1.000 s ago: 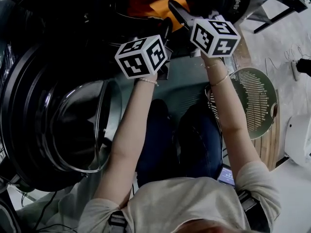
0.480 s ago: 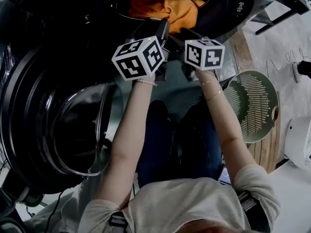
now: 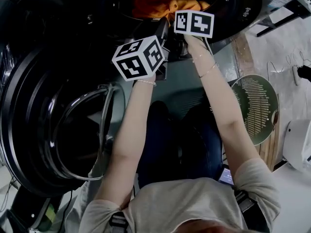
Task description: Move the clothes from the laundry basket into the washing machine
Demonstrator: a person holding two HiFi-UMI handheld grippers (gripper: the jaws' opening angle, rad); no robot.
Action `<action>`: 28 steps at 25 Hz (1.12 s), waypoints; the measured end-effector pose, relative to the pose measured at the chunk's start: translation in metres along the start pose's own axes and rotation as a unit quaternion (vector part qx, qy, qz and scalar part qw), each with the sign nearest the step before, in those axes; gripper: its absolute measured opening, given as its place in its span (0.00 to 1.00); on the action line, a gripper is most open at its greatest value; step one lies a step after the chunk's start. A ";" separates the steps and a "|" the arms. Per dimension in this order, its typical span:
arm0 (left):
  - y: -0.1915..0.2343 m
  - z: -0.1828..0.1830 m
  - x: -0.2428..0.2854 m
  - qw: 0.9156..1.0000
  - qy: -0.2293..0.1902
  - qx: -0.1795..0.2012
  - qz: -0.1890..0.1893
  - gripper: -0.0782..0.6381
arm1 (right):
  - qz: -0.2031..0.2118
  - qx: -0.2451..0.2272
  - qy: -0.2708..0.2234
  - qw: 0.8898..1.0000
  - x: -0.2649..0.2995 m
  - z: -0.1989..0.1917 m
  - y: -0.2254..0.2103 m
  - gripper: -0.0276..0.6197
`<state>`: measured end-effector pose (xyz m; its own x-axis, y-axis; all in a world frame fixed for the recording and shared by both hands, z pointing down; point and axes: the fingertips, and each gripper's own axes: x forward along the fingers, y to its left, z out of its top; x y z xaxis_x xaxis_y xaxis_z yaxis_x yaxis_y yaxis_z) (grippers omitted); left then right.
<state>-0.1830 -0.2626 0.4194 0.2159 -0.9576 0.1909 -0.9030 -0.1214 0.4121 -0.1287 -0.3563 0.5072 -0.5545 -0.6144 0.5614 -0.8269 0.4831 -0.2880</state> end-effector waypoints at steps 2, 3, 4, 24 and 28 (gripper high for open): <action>0.001 0.002 0.000 1.000 -0.002 0.002 0.001 0.37 | 0.025 0.014 -0.008 1.000 0.000 0.014 0.014 0.14; 0.001 0.002 0.000 1.000 -0.002 0.002 0.000 0.37 | 0.032 0.012 -0.023 0.999 -0.001 0.023 0.018 0.14; 0.000 0.002 0.000 1.000 -0.002 0.002 -0.001 0.37 | 0.029 0.006 -0.038 0.999 -0.001 0.033 0.018 0.13; -0.017 -0.006 -0.011 0.999 0.019 0.041 0.017 0.37 | 0.091 -0.005 -0.173 0.981 -0.058 0.077 0.034 0.40; -0.029 -0.012 -0.036 0.997 0.022 0.055 0.052 0.37 | 0.121 -0.011 -0.174 0.977 -0.096 0.069 0.038 0.40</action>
<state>-0.1606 -0.2212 0.4111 0.1331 -0.9544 0.2672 -0.9559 -0.0524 0.2890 -0.1134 -0.3220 0.3891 -0.7355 -0.6534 0.1794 -0.6670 0.6516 -0.3613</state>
